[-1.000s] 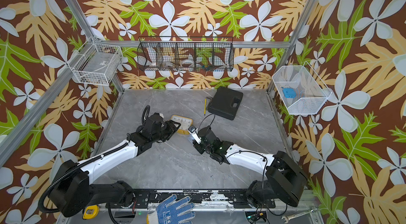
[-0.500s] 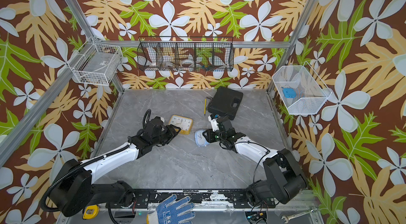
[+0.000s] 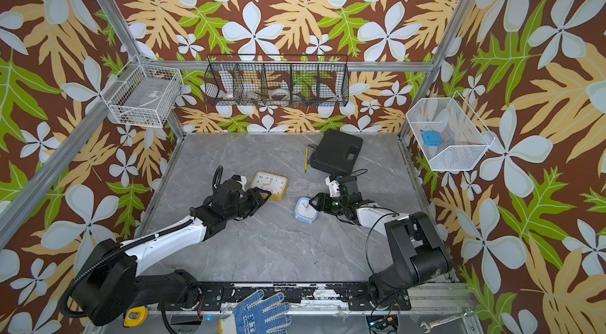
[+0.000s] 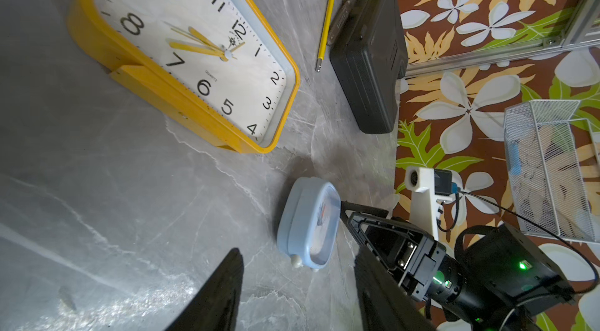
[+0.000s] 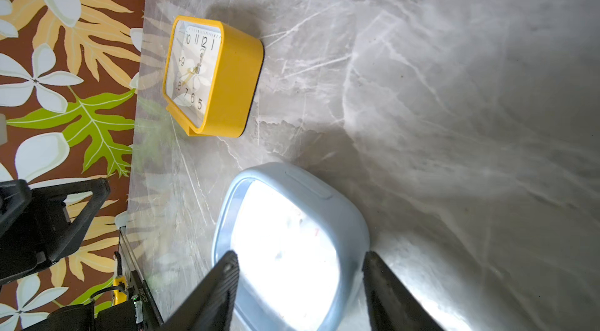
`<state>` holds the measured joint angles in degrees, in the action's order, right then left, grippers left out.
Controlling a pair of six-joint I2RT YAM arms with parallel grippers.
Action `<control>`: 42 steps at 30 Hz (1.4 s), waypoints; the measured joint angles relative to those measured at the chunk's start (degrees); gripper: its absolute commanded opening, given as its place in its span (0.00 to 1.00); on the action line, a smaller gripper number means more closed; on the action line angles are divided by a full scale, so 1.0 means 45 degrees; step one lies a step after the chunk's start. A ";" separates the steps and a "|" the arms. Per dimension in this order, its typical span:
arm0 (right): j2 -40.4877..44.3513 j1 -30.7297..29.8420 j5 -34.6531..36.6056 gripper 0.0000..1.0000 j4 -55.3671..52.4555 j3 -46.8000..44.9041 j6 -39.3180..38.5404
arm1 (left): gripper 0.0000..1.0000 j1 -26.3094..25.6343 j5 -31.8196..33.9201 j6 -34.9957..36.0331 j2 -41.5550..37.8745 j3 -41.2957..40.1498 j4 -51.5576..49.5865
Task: Insert the battery into the alarm
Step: Adjust the alarm at the center of the board, then reset both arms
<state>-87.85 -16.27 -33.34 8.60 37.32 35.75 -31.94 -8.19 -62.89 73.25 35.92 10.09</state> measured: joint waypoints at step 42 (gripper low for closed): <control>0.1010 0.3147 0.9277 1.00 1.1657 -0.5654 -0.6785 | 1.00 0.4527 0.6955 1.4018 0.1200 -0.7601 1.4503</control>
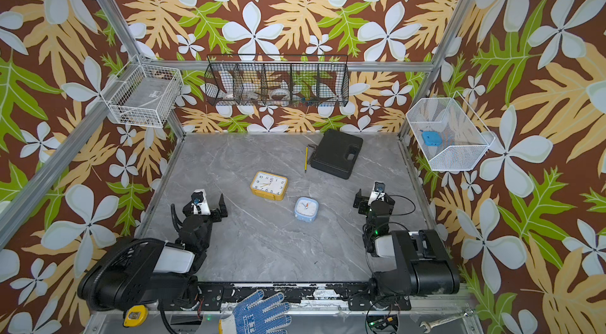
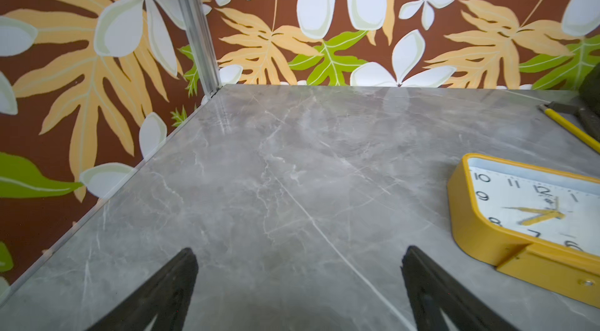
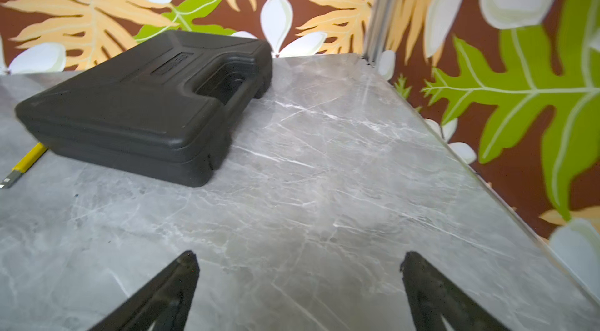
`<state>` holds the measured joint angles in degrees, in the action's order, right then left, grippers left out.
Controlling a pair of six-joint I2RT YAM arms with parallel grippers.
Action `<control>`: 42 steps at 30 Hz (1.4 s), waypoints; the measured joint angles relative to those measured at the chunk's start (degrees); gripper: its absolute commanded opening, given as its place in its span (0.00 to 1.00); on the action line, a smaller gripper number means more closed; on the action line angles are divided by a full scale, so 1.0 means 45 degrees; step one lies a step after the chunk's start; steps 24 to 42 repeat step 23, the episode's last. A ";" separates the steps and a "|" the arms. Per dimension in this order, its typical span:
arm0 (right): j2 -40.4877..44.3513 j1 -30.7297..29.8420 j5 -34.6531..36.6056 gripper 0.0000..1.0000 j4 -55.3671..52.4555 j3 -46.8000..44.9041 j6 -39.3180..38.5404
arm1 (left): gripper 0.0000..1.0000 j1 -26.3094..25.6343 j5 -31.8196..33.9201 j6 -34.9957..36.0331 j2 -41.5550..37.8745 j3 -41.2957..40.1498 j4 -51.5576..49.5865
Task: Insert the battery into the alarm
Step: Reset both arms
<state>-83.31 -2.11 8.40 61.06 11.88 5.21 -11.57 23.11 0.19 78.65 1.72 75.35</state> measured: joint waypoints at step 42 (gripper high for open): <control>-0.0131 -0.0117 -0.0529 1.00 0.0403 0.0287 -0.0641 | 1.00 0.0753 0.0699 -0.0831 0.0102 0.1370 -0.0476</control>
